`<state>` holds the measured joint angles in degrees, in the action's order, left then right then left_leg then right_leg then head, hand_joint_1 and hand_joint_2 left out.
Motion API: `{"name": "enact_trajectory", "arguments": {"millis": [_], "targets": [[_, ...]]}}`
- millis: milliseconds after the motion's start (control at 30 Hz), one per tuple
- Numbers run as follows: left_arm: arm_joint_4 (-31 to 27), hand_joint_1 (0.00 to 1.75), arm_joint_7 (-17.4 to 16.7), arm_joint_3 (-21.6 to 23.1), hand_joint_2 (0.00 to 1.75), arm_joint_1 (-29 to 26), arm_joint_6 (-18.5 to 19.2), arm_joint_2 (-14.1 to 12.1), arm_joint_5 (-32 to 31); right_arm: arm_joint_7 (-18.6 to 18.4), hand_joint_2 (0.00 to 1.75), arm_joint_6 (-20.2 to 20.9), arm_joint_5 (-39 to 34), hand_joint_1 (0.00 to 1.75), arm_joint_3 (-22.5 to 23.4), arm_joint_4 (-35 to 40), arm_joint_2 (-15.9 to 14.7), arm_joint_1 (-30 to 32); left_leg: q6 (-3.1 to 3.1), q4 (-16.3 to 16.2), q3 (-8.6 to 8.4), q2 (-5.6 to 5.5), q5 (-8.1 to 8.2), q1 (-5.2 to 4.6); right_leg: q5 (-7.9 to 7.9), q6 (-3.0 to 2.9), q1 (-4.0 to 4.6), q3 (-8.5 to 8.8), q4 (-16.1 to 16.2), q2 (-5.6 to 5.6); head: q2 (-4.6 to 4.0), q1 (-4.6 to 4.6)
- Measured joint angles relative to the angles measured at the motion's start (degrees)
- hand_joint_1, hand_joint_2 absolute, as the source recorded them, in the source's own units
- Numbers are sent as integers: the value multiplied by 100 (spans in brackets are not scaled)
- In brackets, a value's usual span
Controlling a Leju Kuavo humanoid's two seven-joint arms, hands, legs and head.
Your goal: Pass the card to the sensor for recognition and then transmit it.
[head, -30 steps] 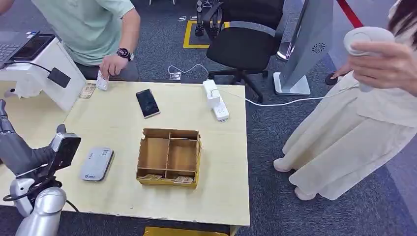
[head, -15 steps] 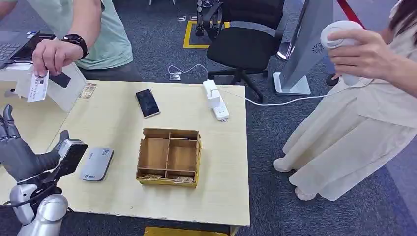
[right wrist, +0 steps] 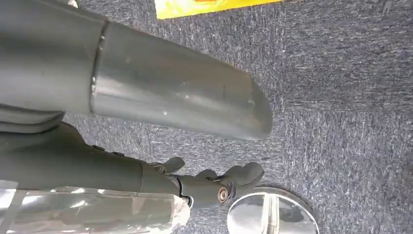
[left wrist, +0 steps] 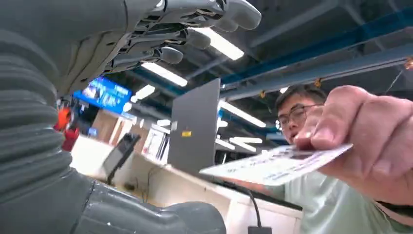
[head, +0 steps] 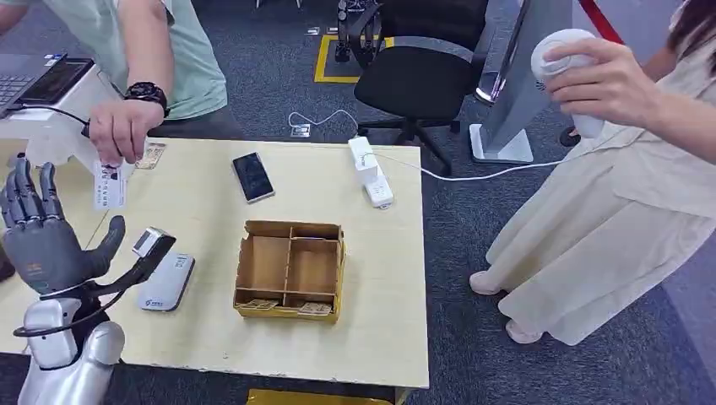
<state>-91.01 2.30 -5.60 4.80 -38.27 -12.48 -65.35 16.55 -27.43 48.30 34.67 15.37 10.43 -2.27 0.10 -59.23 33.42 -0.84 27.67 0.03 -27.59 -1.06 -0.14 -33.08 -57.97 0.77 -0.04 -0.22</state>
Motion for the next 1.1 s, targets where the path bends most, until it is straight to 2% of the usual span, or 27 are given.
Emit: {"name": "enact_trajectory", "arguments": {"millis": [233, 600, 833, 867, 900, 1100], "targets": [[166, 0, -101, 44, 175, 141, 4, -39, -188, -13, 0, 0, 17, 0, 0, 0, 0, -14, 0, 0, 0, 0, 0, 0, 0, 0, 0, -1, 0, -1, 0, 2], [232, 0, -182, 271, 175, 279, 87, -31, 365, 0, 0, -17, 4, 0, 37, 0, 0, -24, 0, 0, 1, 2, 0, 0, 0, -1, 0, -3, 0, 2, 0, 0], [232, 0, -182, 297, 175, 283, 87, -31, 428, 7, 0, -17, 6, 0, 63, 0, 0, -19, 0, 0, 1, 3, 0, 0, 0, -1, 0, -4, 0, 3, -2, 2], [232, 112, -182, 299, 175, 283, 87, -31, 435, 7, 0, -17, 6, 0, 68, 0, 0, -18, 0, 0, 1, 3, 0, 0, 0, -1, 0, -4, 0, 3, 0, 0], [232, 175, -182, 302, 175, 283, 87, -31, 439, 7, 0, -17, 9, 0, 70, 0, 0, -17, 0, 0, 1, 3, 0, 0, 0, -1, 0, -4, 0, 3, -2, 0], [232, 175, -155, 306, 175, 268, 81, -31, 483, 9, 0, -17, 17, 0, 101, 0, 0, -16, 0, 0, 2, 3, 0, 0, 0, -1, 0, -3, 0, 3, -2, 0]]}}
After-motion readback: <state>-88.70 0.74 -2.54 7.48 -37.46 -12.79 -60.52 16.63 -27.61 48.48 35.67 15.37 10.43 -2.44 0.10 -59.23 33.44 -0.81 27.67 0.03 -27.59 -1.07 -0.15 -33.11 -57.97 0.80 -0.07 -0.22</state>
